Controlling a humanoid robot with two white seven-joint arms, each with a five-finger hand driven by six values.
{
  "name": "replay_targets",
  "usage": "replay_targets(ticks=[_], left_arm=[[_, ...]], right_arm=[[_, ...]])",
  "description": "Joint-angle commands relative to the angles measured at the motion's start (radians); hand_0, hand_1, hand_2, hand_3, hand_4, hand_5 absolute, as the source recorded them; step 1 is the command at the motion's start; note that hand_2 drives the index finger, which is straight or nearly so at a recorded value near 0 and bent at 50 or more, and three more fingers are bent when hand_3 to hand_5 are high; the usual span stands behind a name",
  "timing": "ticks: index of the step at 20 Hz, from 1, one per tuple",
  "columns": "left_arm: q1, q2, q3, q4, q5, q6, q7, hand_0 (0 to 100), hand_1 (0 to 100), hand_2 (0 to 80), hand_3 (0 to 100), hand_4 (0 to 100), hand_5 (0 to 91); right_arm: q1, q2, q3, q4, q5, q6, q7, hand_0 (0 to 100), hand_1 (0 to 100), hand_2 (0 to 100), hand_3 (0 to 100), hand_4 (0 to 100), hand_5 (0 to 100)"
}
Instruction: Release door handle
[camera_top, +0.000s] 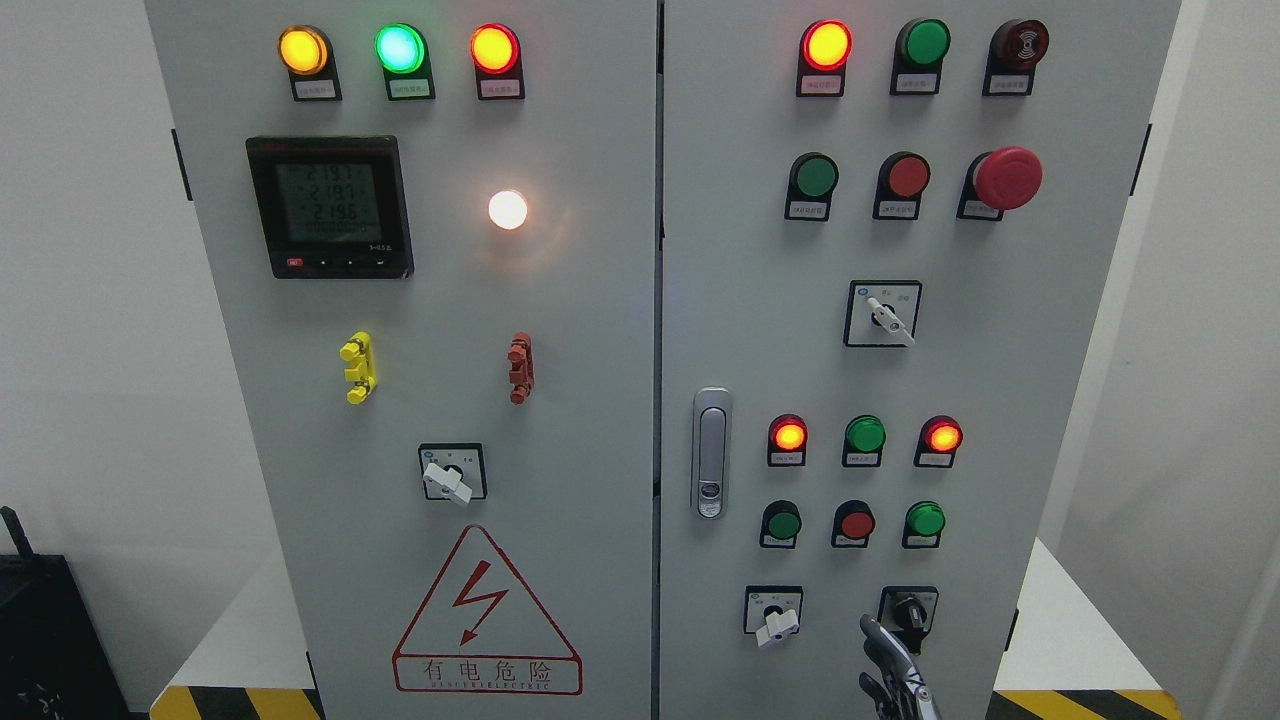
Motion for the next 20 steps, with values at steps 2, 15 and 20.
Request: replay_targets(ticks=[2,15,20], left_arm=[[0.0,0.0,0.0,0.0,0.0,-0.001,0.0,0,0,4.6,11,0,0.0],[0.0,0.0,0.0,0.0,0.0,0.001,0.0,0,0,4.7,10,0,0.0],[0.0,0.0,0.0,0.0,0.0,0.001,0.0,0,0,4.7,11,0,0.0]], right_arm=[[0.0,0.0,-0.004,0.001,0.001,-0.001,-0.003,53,11,0,0,0,0],[0.0,0.0,0.004,-0.017,0.132,-0.004,-0.013,50,14,0,14,18,0],[-0.004,0.001,0.05,-0.025,0.309,0.001,-0.099,46,21,0,34,33,19]])
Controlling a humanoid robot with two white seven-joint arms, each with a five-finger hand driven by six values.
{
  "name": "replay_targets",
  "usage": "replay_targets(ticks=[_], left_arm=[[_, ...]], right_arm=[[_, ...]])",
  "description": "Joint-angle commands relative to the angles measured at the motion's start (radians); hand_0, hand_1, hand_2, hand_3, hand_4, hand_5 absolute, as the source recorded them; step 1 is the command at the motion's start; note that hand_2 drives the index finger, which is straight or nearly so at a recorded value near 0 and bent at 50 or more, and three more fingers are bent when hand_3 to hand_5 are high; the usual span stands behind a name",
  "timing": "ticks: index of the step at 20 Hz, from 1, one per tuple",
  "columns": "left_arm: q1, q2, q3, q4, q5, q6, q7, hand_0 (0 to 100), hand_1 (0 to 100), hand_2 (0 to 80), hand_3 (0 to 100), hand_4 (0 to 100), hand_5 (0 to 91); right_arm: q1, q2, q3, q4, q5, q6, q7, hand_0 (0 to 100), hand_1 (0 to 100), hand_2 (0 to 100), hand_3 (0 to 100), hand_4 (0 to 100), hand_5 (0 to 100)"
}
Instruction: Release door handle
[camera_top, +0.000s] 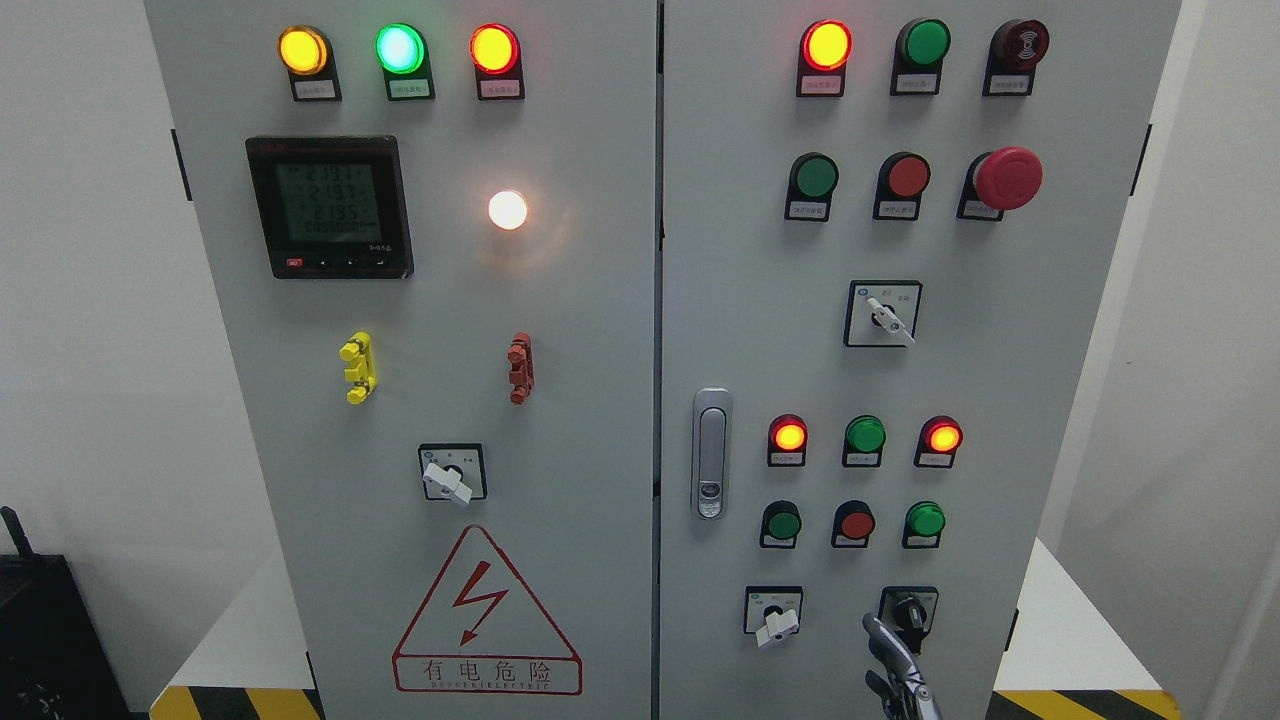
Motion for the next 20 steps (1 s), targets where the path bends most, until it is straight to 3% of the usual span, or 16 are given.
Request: replay_targets(ticks=[1,4,9,15,20], left_arm=[[0.0,0.0,0.0,0.0,0.0,-0.009,0.0,0,0,4.7,11,0,0.0],[0.0,0.0,0.0,0.0,0.0,-0.009,0.0,0,0,4.7,11,0,0.0],[0.002,0.0,0.0,0.0,0.0,-0.009,0.0,0,0,4.7,10,0,0.0],[0.0,0.0,0.0,0.0,0.0,-0.007,0.0,0,0,4.7,11,0,0.0],[0.0,0.0,0.0,0.0,0.0,-0.009,0.0,0,0,4.7,11,0,0.0]], right_arm=[[-0.006,0.001,0.042,-0.014,0.171,0.005,-0.038,45,23,0,40,39,29],[-0.007,0.003,0.08,-0.013,0.257,0.034,-0.04,45,24,0,52,54,44],[-0.075,0.006,0.151,0.012,0.442,0.109,-0.069,43,24,0,63,66,64],[-0.136,0.009,0.197,0.052,0.657,0.186,-0.072,42,23,0,67,68,68],[-0.211,0.01,0.201,0.093,0.826,0.198,-0.072,44,22,0,68,68,68]])
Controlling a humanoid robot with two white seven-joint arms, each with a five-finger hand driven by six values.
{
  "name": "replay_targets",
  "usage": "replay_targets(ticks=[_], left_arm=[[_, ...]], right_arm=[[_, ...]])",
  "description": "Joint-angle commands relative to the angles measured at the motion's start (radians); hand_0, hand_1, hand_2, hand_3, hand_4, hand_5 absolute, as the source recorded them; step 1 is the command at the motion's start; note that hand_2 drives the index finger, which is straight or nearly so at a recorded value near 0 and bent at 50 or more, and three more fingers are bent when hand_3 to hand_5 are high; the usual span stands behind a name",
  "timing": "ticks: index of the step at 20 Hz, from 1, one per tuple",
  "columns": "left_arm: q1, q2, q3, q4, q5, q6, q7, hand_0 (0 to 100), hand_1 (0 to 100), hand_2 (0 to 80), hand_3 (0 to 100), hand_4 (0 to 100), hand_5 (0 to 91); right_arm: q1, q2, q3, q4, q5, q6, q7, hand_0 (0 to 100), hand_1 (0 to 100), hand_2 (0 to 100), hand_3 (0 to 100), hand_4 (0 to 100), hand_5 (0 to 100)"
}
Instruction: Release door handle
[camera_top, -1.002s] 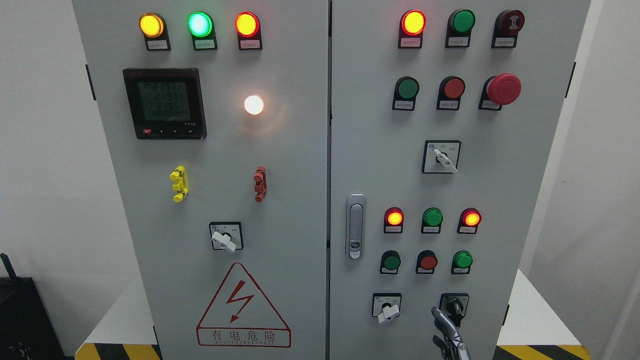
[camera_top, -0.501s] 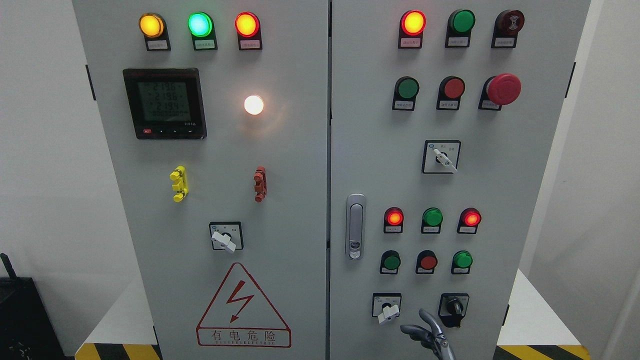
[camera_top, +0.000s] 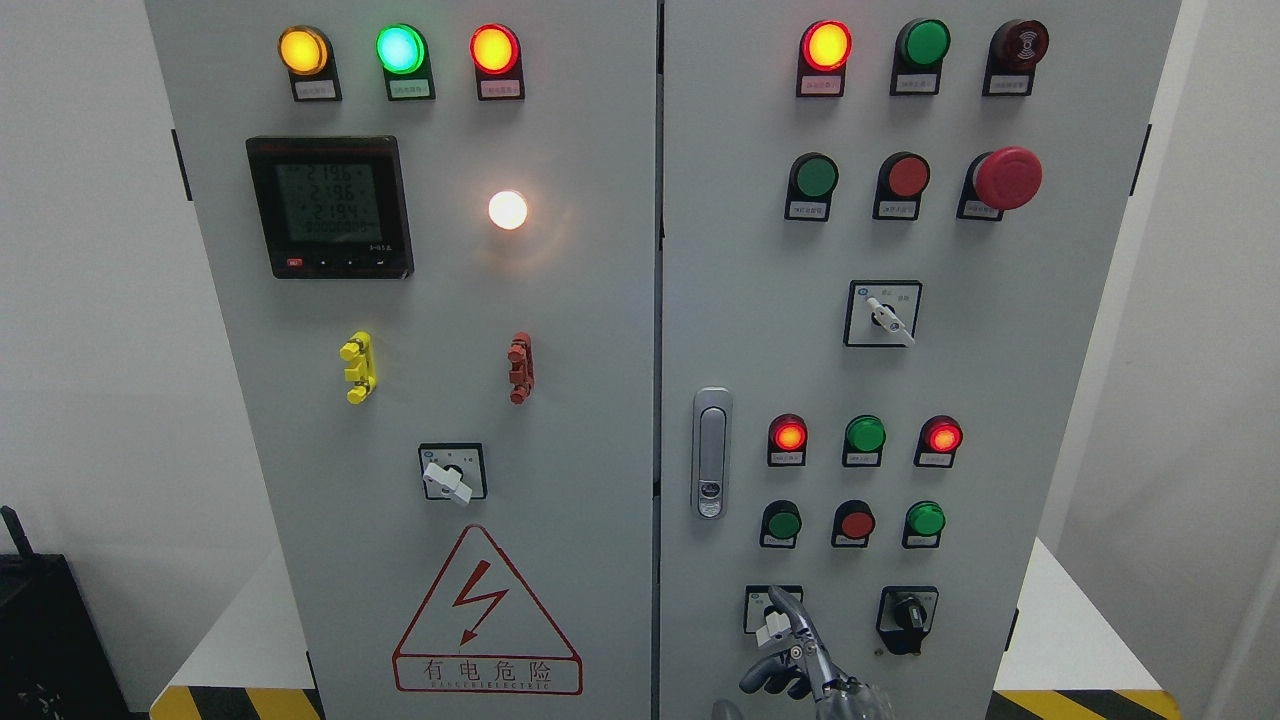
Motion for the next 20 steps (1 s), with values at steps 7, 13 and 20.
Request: replay_targets(ticks=[7,13,20], left_arm=[[0.0,0.0,0.0,0.0,0.0,0.0,0.0,0,0,4.7,11,0,0.0],[0.0,0.0,0.0,0.0,0.0,0.001,0.0,0,0,4.7,11,0,0.0],[0.0,0.0,0.0,0.0,0.0,0.0,0.0,0,0,4.8,11,1,0.0]], right_arm=[[-0.166,0.005,0.11,0.102,0.271,0.14,0.003,44,22,0,69,69,69],[-0.195,0.005,0.121,0.145,0.363,0.189,0.009,44,22,0,70,69,69],[-0.268,0.005,0.11,0.231,0.372,0.218,0.006,46,23,0,70,70,70]])
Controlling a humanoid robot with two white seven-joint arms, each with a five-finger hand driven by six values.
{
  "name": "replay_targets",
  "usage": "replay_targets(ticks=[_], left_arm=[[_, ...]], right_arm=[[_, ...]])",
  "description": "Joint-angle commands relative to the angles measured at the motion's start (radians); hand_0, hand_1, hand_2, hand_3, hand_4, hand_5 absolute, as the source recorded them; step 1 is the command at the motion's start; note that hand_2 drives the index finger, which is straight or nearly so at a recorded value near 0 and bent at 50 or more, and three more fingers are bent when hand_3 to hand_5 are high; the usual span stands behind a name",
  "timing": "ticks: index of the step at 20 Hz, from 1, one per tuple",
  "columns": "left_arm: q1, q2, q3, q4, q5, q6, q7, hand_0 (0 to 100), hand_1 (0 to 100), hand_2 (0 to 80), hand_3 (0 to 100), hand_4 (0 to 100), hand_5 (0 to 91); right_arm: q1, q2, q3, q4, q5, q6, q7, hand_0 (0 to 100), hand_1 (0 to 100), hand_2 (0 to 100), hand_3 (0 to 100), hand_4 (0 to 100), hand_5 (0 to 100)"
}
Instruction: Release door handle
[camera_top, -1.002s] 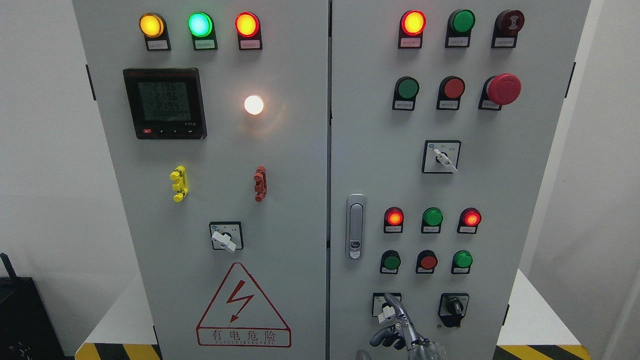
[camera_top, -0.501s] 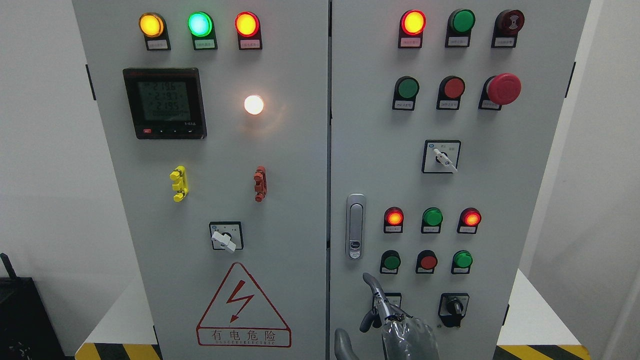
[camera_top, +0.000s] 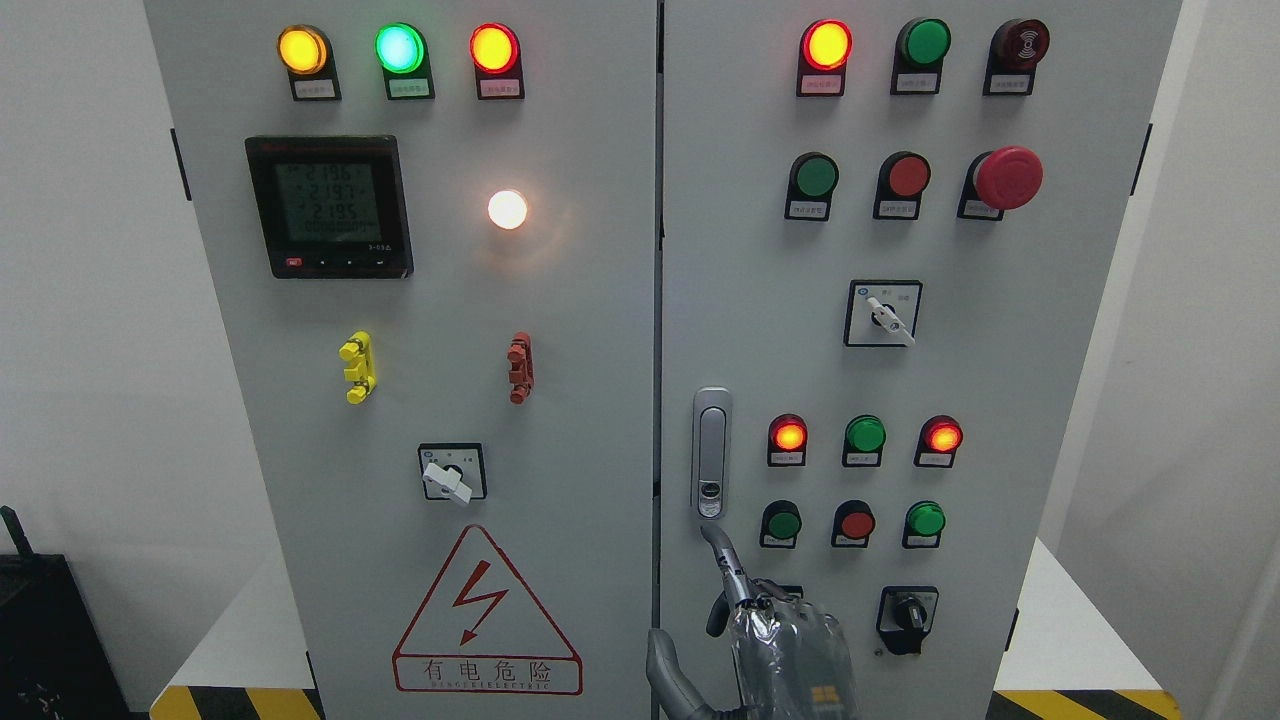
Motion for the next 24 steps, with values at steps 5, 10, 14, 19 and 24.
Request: replay_targets(ticks=[5,10,14,19,24], left_arm=[[0.0,0.0,0.0,0.0,0.0,0.003,0.0,0,0,4.7,11,1,0.0],[0.0,0.0,0.0,0.0,0.0,0.003,0.0,0,0,4.6,11,0,0.0],[0.0,0.0,0.0,0.0,0.0,0.003,0.0,0,0,4.7,11,0,0.0],[0.0,0.0,0.0,0.0,0.0,0.003,0.0,0,0,4.7,11,0,0.0],[0.0,0.0,0.0,0.0,0.0,0.005,0.0,0,0,4.6,11,0,0.0]], right_arm=[[-0.052,0.001,0.017,0.103,0.037,0.019,-0.005,45,23,0,70,70,70],[-0.052,0.001,0.005,0.1,0.066,0.045,-0.005,44,23,0,70,70,70],[-0.052,-0.001,-0.012,0.105,0.078,0.045,-0.005,43,23,0,73,70,70],[-0.067,-0.001,-0.014,0.107,0.078,0.045,-0.002,42,23,0,74,70,70],[-0.075,-0.002,-0.026,0.117,0.078,0.046,0.001,42,24,0,74,70,70]])
